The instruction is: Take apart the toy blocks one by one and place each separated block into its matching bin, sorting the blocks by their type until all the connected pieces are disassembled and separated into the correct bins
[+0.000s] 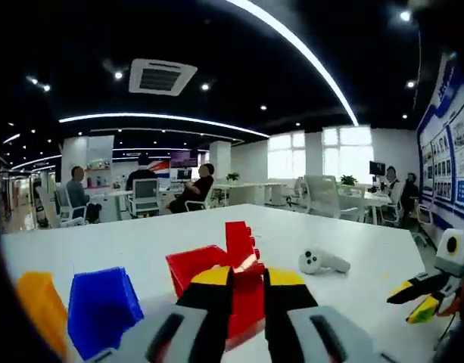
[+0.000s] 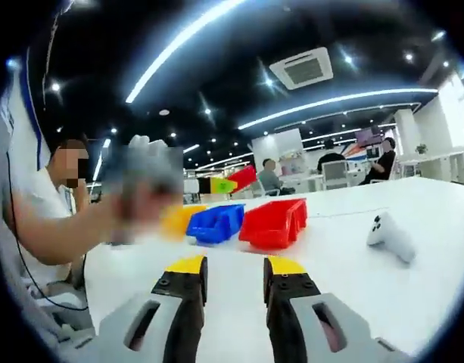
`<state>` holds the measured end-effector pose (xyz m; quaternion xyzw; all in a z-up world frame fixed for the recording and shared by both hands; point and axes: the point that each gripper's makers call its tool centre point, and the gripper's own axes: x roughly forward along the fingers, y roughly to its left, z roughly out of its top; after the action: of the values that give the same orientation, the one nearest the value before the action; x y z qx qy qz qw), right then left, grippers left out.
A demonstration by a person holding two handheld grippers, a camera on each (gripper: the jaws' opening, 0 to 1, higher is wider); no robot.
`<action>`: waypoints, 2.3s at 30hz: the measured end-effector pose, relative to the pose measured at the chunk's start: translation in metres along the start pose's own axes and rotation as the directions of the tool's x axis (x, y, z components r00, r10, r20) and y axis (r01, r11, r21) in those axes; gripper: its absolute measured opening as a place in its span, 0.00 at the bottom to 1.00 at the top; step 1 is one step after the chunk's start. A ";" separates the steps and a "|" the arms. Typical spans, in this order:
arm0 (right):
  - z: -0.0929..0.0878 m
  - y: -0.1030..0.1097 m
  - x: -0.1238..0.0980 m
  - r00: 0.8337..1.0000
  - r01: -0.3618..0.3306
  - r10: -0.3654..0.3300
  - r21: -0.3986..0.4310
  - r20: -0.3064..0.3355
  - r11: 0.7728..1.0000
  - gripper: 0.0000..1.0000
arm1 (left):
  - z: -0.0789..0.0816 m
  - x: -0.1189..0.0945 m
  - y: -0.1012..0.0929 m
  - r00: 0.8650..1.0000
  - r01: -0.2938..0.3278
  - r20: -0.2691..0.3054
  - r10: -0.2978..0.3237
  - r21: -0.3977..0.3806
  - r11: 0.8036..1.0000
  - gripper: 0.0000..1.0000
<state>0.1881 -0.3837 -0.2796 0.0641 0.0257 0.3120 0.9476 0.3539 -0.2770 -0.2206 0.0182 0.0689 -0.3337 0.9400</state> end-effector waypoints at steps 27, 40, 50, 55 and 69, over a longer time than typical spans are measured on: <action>0.036 0.000 -0.002 0.998 0.008 -0.003 -0.082 0.058 0.997 0.39 | 0.032 -0.055 0.049 0.984 -0.130 0.125 0.127 0.019 0.991 0.46; 0.054 0.014 0.033 0.995 -0.036 0.050 -0.154 0.085 0.987 0.33 | 0.046 -0.166 0.065 0.951 -0.185 0.259 0.167 0.047 0.982 0.46; 0.045 0.020 0.041 0.996 -0.061 0.070 -0.161 0.056 0.985 0.32 | -0.001 -0.196 0.048 0.958 -0.153 0.243 0.150 -0.005 0.988 0.44; 0.037 0.022 0.040 0.997 -0.059 0.067 -0.159 0.044 0.986 0.32 | -0.026 -0.198 0.036 0.966 -0.135 0.224 0.133 -0.007 0.991 0.43; 0.024 0.026 0.029 0.998 -0.050 0.053 -0.152 0.017 0.987 0.32 | -0.053 -0.198 0.021 0.972 -0.080 0.211 0.102 -0.113 0.990 0.42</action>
<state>0.1987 -0.3484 -0.2530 -0.0043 -0.0095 0.3366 0.9416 0.2095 -0.1327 -0.2452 -0.0641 -0.0173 -0.2862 0.9559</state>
